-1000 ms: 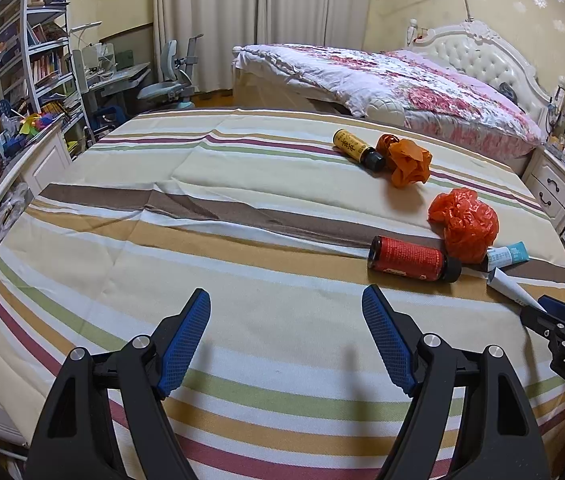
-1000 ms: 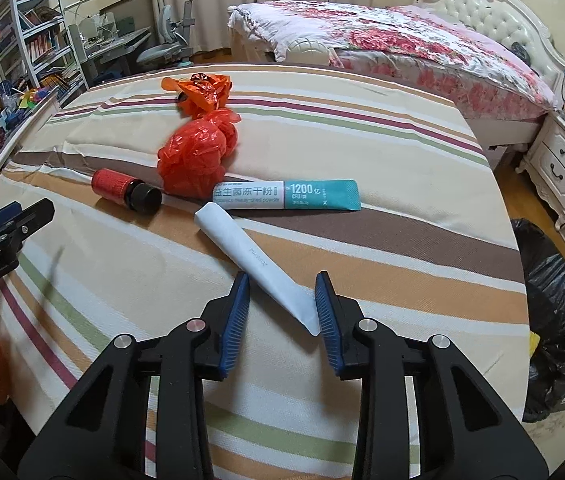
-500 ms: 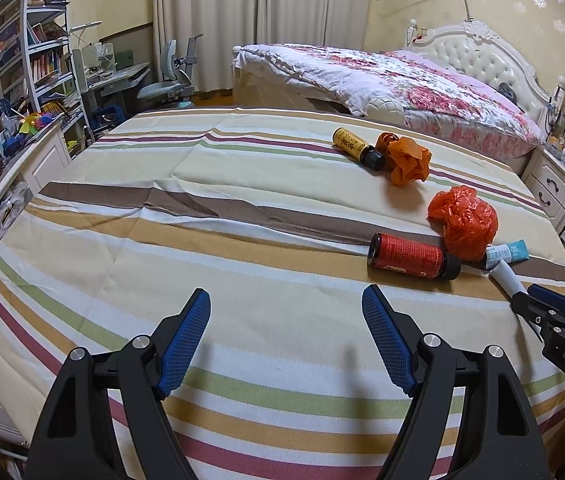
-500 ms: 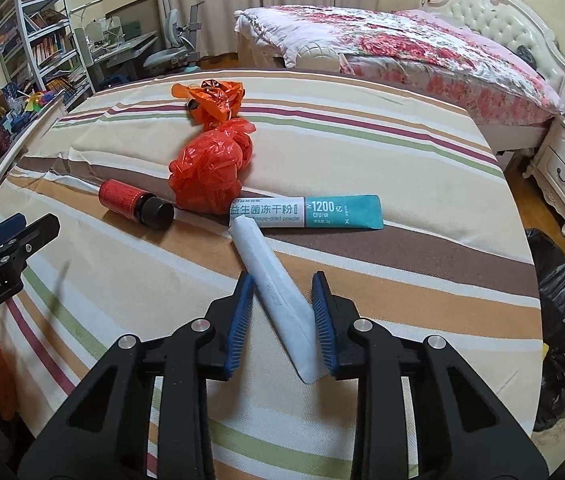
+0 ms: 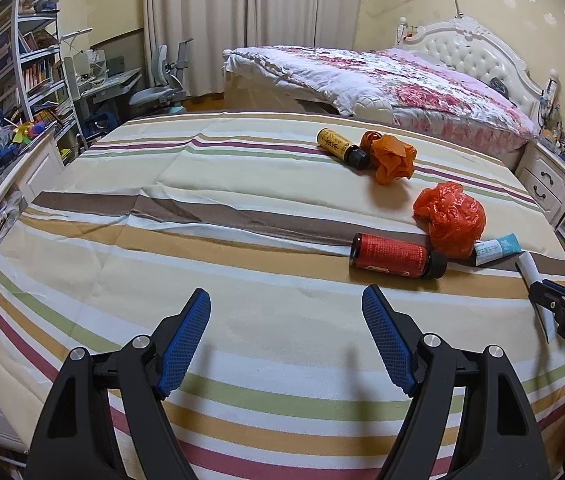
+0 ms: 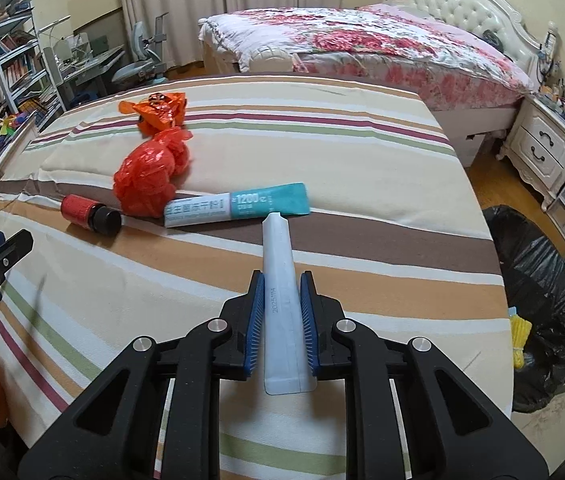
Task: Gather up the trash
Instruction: 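Grasp the red can with the left tool while the right tool holds the white tube, then carry the red can and white tube with both tools over the trash bin, then open both tools to drop the can and tube into the bin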
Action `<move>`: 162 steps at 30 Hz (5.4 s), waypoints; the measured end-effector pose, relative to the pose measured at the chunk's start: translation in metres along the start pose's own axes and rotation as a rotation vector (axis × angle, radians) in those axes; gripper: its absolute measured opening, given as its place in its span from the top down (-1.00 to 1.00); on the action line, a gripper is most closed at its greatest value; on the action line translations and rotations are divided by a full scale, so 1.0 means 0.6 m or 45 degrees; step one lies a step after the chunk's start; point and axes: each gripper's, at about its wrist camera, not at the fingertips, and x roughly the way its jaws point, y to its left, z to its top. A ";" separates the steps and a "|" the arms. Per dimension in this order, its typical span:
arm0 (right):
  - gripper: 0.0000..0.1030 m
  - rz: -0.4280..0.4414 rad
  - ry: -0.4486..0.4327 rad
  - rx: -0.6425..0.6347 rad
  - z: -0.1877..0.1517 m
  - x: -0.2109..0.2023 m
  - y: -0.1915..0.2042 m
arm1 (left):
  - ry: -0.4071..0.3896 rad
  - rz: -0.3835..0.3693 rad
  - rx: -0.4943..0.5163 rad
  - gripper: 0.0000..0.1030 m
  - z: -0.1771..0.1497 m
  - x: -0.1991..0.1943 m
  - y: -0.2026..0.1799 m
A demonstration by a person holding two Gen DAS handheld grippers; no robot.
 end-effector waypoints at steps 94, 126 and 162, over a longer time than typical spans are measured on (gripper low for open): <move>0.66 -0.044 -0.075 0.101 0.014 -0.011 -0.048 | -0.022 -0.220 0.165 0.46 0.024 0.004 -0.100; 0.65 -0.447 -0.231 0.443 0.006 -0.083 -0.339 | -0.136 -0.592 0.539 0.46 0.073 0.002 -0.477; 0.17 -0.557 -0.194 0.595 -0.027 -0.051 -0.452 | -0.003 -0.611 0.670 -0.25 0.048 0.075 -0.633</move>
